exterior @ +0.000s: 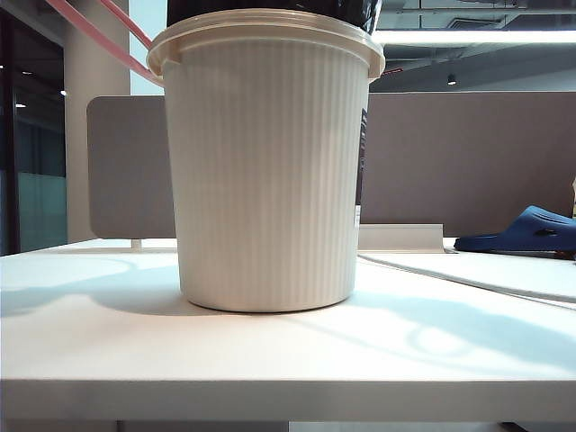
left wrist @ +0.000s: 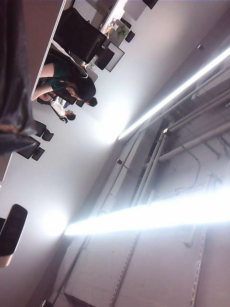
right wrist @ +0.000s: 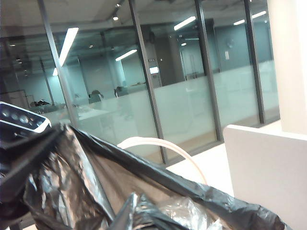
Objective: Open the ring lid of the trash can, pull out the black garbage bag inside, and place it on the table.
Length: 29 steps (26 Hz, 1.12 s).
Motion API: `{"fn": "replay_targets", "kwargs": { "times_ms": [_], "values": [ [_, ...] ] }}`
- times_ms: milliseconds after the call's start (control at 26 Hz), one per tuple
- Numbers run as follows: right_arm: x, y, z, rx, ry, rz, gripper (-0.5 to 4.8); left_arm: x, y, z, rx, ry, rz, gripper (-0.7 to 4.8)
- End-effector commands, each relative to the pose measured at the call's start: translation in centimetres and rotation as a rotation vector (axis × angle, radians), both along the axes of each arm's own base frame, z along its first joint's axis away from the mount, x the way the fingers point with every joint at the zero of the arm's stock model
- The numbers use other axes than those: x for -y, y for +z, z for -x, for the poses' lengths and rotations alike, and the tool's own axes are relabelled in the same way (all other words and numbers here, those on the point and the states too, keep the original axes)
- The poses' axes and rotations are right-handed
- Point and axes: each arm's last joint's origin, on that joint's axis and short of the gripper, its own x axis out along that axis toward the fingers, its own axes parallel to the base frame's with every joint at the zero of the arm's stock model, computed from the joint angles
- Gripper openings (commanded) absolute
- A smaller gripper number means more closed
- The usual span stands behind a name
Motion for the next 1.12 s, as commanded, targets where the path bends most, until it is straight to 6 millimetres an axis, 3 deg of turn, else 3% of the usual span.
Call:
{"fn": "replay_targets", "kwargs": {
  "times_ms": [39, 924, 1117],
  "values": [
    [0.1, 0.7, 0.3, 0.026, 0.002, -0.009, -0.05, -0.3, 1.1, 0.6, 0.055, -0.001, 0.022, -0.06],
    [0.0, 0.5, 0.1, 0.011, -0.006, -0.005, -0.05, -0.5, 1.9, 0.9, 0.086, -0.002, 0.042, -0.06],
    [0.1, 0.7, 0.2, 0.026, -0.003, -0.017, -0.05, -0.7, 2.8, 1.3, 0.11, -0.002, 0.056, -0.06]
  ]
}}
